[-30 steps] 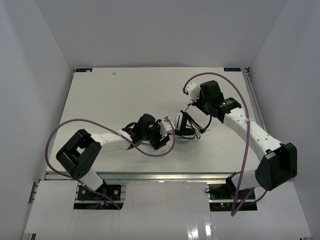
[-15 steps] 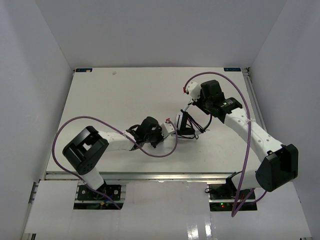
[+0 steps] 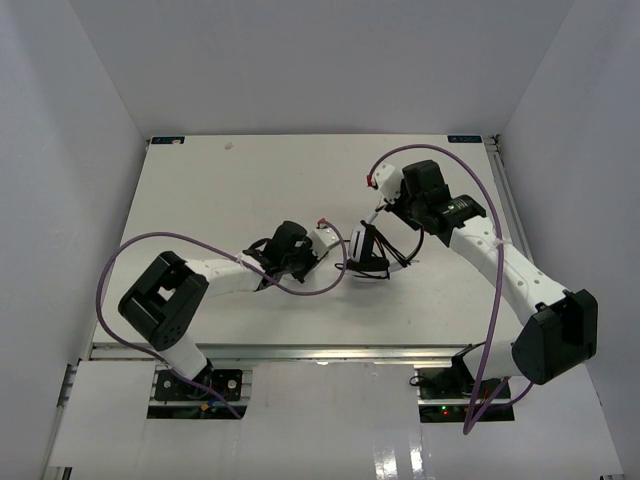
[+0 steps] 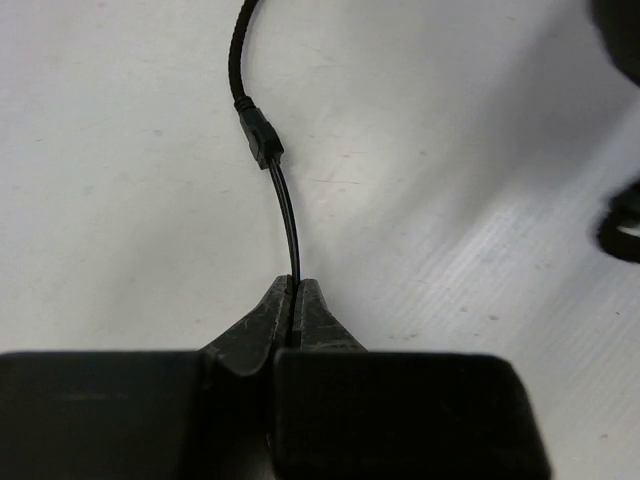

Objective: Wrap the headphones

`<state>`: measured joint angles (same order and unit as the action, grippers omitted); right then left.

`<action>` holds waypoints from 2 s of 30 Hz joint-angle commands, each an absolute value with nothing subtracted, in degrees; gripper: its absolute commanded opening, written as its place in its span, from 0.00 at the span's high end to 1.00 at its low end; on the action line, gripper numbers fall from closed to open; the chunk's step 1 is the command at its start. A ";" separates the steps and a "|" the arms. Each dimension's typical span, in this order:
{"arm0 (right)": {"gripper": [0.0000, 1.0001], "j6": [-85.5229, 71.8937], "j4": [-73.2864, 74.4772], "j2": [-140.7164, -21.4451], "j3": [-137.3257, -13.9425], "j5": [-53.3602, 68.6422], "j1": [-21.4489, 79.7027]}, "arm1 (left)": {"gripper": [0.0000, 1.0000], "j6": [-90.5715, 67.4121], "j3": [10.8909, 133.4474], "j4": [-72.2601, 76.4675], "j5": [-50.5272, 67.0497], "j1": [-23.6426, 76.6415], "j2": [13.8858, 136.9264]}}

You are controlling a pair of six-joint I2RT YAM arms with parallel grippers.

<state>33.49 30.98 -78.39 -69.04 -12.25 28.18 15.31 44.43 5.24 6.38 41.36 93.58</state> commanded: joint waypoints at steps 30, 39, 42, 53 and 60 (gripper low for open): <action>0.92 30.71 23.83 -76.86 -65.13 -13.00 29.18 | 1.00 0.73 83.36 -19.40 15.07 34.61 91.94; 0.92 16.55 19.87 -85.16 -74.03 -20.86 28.94 | 1.00 -14.69 85.72 -22.10 31.70 39.47 90.30; 0.92 7.03 20.24 -88.69 -77.65 -25.30 27.15 | 1.00 -20.10 82.36 -19.48 32.02 41.51 88.06; 0.92 -10.73 20.59 -90.91 -78.67 -5.93 15.12 | 1.00 -34.66 61.76 0.72 30.27 42.99 76.84; 0.92 -13.85 19.25 -92.05 -78.34 -1.85 14.33 | 1.00 -38.17 59.09 9.18 28.81 47.75 85.79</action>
